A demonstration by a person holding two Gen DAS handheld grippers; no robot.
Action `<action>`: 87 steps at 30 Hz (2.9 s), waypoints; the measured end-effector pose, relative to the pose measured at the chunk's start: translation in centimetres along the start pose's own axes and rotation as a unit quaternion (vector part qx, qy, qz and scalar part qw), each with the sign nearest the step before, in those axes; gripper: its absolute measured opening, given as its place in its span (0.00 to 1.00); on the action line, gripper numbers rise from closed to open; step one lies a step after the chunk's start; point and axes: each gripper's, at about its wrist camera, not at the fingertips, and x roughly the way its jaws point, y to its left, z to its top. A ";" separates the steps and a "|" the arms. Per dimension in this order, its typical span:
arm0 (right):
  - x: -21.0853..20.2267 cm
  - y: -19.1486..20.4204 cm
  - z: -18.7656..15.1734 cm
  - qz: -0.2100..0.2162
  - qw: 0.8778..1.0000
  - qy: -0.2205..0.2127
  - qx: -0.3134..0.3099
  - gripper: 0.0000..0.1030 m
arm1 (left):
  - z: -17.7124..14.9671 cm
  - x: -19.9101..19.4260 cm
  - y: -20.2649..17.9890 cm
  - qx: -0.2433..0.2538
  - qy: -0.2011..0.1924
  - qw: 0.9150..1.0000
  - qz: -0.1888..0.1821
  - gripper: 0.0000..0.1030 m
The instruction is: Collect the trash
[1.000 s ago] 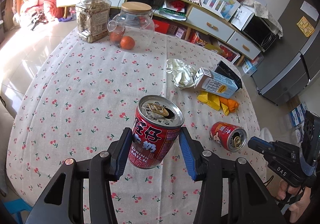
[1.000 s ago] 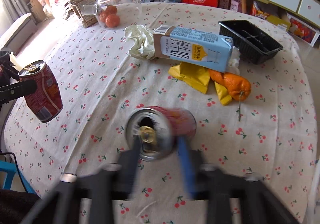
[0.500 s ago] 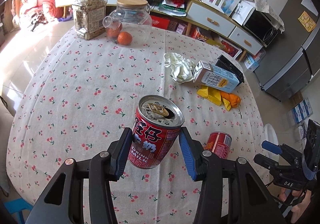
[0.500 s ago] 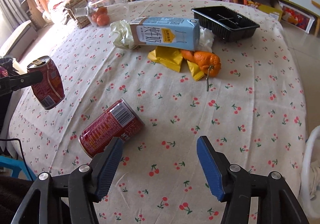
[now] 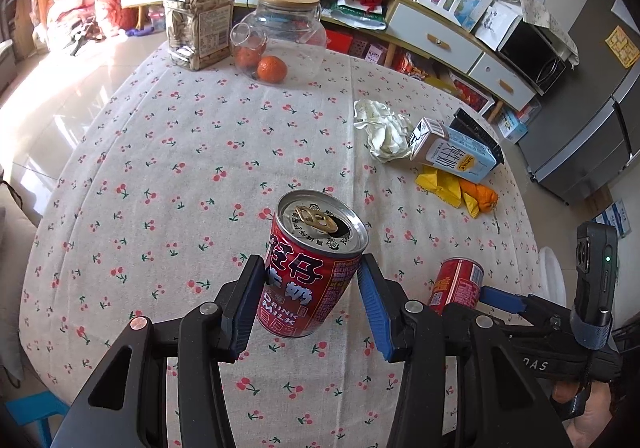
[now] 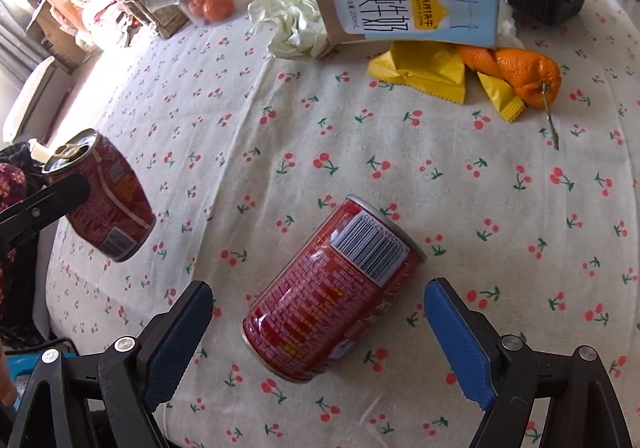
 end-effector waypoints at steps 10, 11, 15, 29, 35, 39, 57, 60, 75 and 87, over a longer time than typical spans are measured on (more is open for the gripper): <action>0.6 -2.3 -0.4 -0.034 0.999 -0.004 0.017 0.57 | 0.0 -0.3 -0.2 0.005 -0.002 1.000 -0.007 0.49; 0.0 -2.7 -0.5 -0.037 0.999 -0.008 0.014 0.57 | 0.0 -0.4 -0.4 0.007 -0.002 1.000 -0.008 0.49; -3.0 -5.0 -0.9 -0.043 0.998 -0.031 0.016 0.56 | 0.1 -0.2 -1.7 0.018 -0.001 1.000 -0.012 0.49; -14.7 -14.4 -2.7 -0.103 0.986 -0.133 0.024 0.56 | 0.0 0.5 -12.7 0.084 -0.010 0.995 -0.049 0.49; -18.5 -20.3 -4.1 -0.089 0.980 -0.156 0.082 0.57 | -0.8 2.0 -20.0 0.125 -0.005 0.989 -0.080 0.49; -21.2 -23.9 -5.3 -0.103 0.973 -0.173 0.108 0.57 | -1.9 3.3 -25.4 0.152 0.002 0.983 -0.105 0.49; -25.3 -35.8 -12.9 -0.172 0.949 -0.156 0.214 0.57 | -7.9 9.2 -43.4 0.222 -0.027 0.946 -0.236 0.49; -25.5 -36.4 -13.5 -0.179 0.948 -0.151 0.215 0.57 | -8.3 10.0 -44.3 0.232 -0.026 0.944 -0.232 0.49; -25.3 -37.0 -13.5 -0.186 0.948 -0.145 0.213 0.57 | -8.1 10.3 -42.7 0.256 -0.008 0.957 -0.137 0.92; -22.5 -34.5 -10.8 -0.184 0.958 -0.125 0.183 0.54 | -6.1 8.4 -35.6 0.226 0.008 0.970 -0.090 0.98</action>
